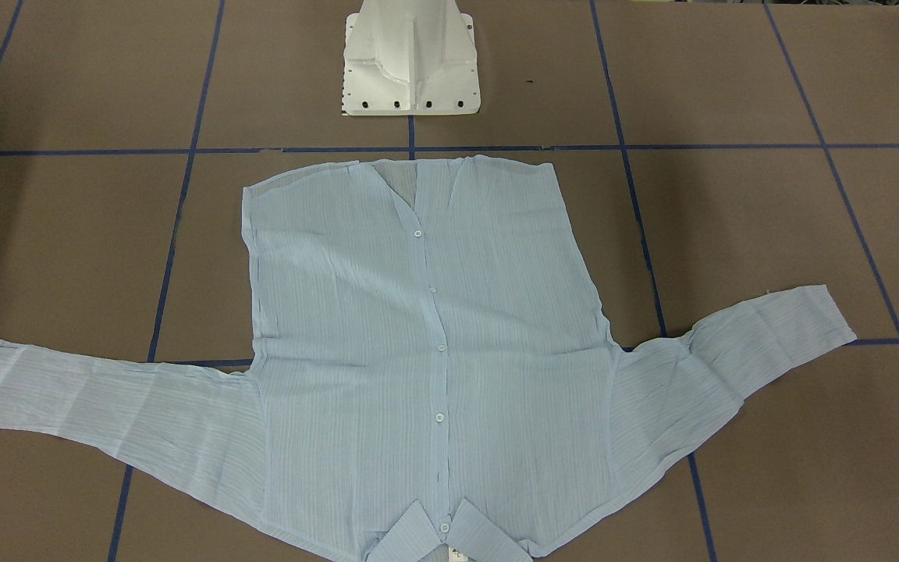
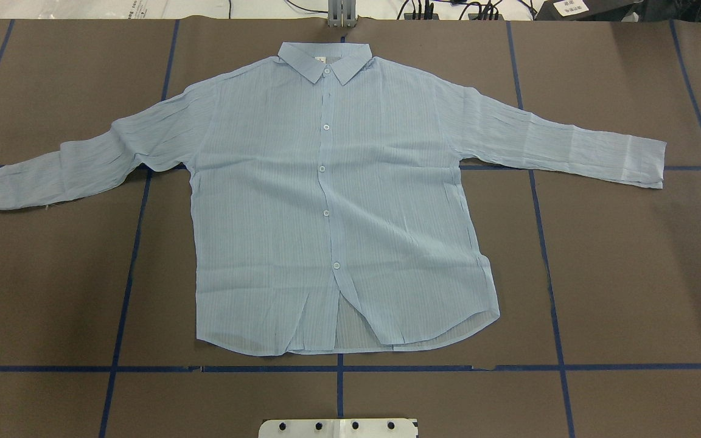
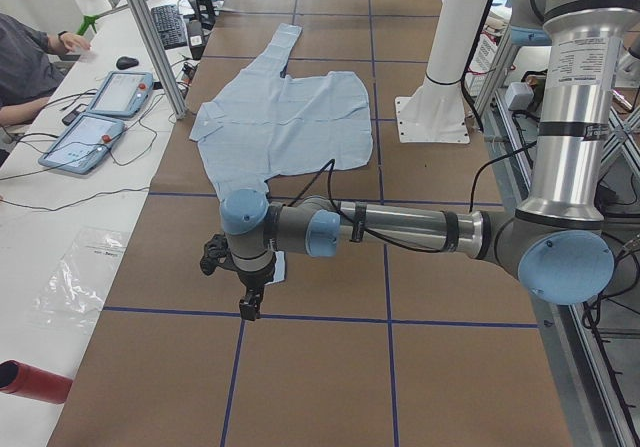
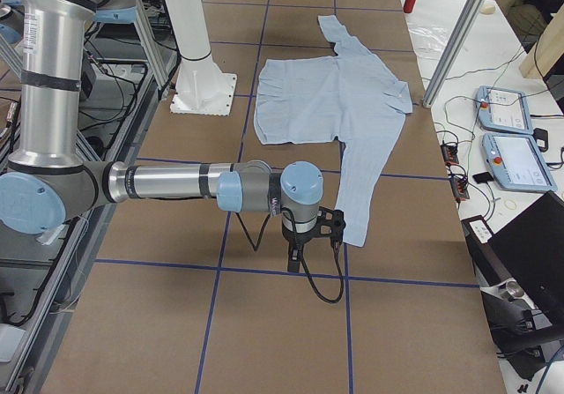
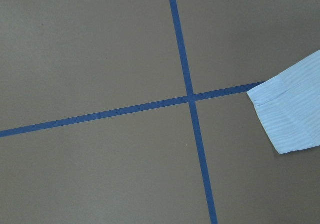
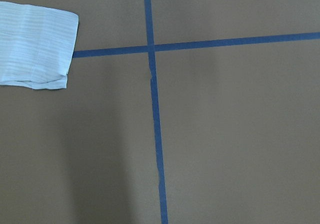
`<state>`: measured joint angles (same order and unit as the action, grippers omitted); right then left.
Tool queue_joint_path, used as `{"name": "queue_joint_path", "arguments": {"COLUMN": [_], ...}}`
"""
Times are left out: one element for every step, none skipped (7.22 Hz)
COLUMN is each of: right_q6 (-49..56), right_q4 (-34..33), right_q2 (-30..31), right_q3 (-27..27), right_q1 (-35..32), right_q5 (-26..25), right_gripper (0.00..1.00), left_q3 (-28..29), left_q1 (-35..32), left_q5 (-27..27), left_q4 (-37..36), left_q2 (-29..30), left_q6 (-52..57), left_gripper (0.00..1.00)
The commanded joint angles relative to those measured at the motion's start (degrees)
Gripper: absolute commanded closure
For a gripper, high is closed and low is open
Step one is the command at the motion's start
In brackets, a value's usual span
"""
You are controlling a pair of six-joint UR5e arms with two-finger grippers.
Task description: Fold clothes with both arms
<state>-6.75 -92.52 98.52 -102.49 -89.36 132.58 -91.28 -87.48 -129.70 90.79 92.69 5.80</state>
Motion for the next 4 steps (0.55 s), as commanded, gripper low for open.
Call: {"name": "queue_joint_path", "arguments": {"right_q6": [-0.1,-0.2,-0.3,-0.9], "right_q4": [0.1,0.1,0.1,0.2], "right_q2": [-0.1,-0.1,-0.1,-0.3], "right_q3": [-0.2,-0.1,0.1,-0.4], "right_q1": [0.0,0.1,0.1,0.1], "right_q5": [0.2,0.2,0.2,0.4], "right_gripper": [0.00,0.00,0.00,0.00], "left_q3": [0.0,-0.7,-3.0,-6.6], "left_q1": [-0.1,0.0,0.0,0.0], "left_q5": [-0.2,0.0,0.0,-0.3], "left_q4": [0.0,0.1,0.1,0.1], "left_q2": [0.1,0.6,1.1,1.4], "left_q6": [0.0,-0.4,-0.5,-0.4], "left_gripper": [0.00,0.00,0.00,0.00]}}
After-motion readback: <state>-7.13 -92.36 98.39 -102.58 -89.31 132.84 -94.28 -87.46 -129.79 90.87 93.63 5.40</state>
